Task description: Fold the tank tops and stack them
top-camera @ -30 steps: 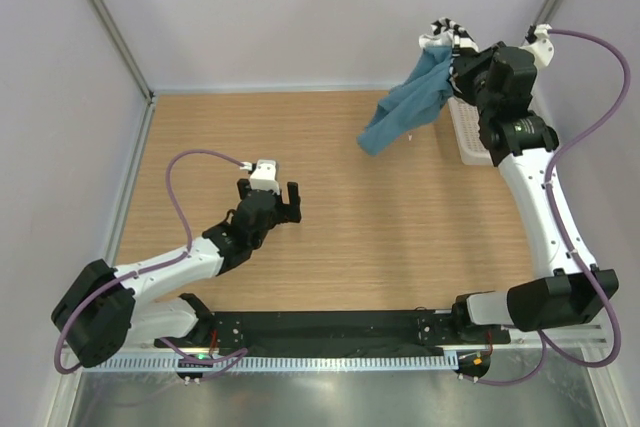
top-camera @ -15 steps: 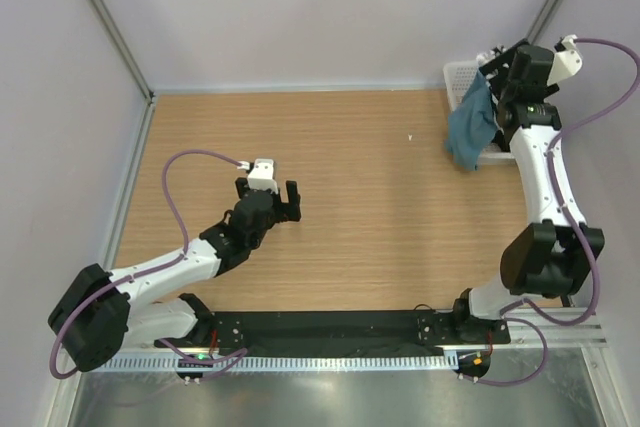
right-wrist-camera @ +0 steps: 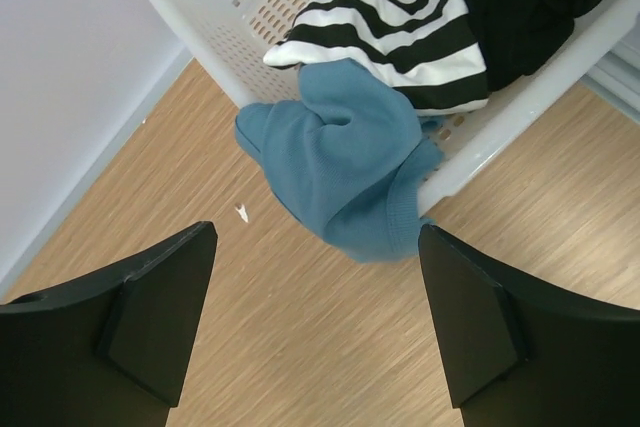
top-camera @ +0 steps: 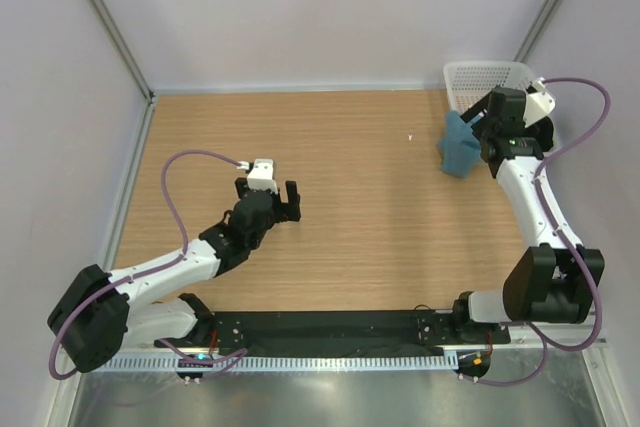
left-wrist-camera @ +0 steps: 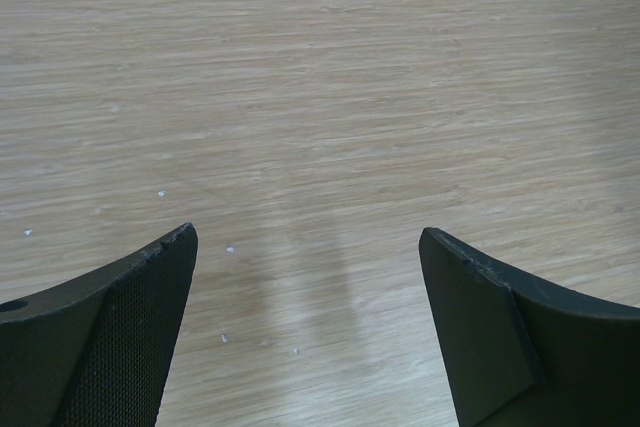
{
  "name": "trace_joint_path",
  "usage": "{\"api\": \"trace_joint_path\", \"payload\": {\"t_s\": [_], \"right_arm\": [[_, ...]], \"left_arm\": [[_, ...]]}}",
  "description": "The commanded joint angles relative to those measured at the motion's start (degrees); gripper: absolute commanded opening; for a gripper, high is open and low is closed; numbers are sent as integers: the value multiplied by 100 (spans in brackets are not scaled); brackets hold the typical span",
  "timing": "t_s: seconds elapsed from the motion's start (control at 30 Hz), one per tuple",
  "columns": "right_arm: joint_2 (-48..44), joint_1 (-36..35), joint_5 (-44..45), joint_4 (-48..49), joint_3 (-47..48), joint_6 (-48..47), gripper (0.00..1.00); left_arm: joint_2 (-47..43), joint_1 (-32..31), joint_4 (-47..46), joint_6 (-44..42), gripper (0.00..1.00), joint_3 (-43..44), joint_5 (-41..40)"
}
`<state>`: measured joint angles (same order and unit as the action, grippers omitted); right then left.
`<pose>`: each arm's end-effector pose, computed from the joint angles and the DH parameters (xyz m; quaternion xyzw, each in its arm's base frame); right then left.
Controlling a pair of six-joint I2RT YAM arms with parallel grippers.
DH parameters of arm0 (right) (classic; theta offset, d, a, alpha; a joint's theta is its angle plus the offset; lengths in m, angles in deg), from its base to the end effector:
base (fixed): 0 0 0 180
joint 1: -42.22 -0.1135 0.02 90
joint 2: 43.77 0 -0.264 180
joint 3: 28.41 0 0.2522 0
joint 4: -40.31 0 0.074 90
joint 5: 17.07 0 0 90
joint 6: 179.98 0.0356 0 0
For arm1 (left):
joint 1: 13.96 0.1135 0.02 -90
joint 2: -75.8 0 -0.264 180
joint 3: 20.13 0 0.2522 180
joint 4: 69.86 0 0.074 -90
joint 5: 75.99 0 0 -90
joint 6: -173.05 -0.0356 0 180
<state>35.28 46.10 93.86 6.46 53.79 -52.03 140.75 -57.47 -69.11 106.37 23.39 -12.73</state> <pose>0.3123 -0.0339 0.3318 0.3890 0.7662 -0.0084 0.5114 0.1858 -0.1543 0.2206 0.0145 0.8175 -0.1387 0.5587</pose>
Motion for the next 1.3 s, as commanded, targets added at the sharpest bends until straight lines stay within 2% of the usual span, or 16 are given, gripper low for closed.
{"api": "trace_joint_path", "payload": {"t_s": [0.0,0.3,0.4,0.43,0.53,0.57,0.6,0.63,0.67,0.8,0.97,1.07,1.1,1.17,1.27], "right_arm": [[-162,16,386,278,-112,-192,88],[996,16,465,436,221,-25,83],[1384,16,465,471,423,36,77],[1472,16,465,472,476,45,72],[1587,16,343,550,547,116,41],[1570,8,342,542,573,124,30],[1518,-10,377,516,556,133,13],[1343,-71,412,533,521,116,4],[1202,-115,560,524,442,90,1],[298,-388,930,612,188,-130,1],[-1002,-888,387,446,274,-341,1],[-1486,-1151,-691,427,493,-376,1],[-1567,-1214,-1426,445,547,-359,1],[-1742,-1362,-2273,663,696,-192,1],[-1857,-1442,-3163,927,889,28,1]], "left_arm": [[-88,-26,-193,-90,93,12,-15],[-149,-26,-166,-90,93,-14,-42],[-140,-26,-166,-99,93,-5,-50],[-149,-35,-166,-99,93,4,-50],[-123,-26,-166,-107,93,12,-50],[-114,-26,-149,-107,93,21,-68],[-88,-35,-140,-116,93,21,-68],[-70,-26,-140,-107,93,30,-77],[-61,-26,-122,-107,92,65,-68],[-44,-26,-122,-116,93,65,-68],[-87,-35,-131,-134,93,48,-68],[-79,-26,-140,-125,93,39,-59],[-96,-26,-149,-116,92,39,-59],[-131,-26,-149,-107,93,21,-85],[-254,-26,-184,-72,93,-58,-208]]}}
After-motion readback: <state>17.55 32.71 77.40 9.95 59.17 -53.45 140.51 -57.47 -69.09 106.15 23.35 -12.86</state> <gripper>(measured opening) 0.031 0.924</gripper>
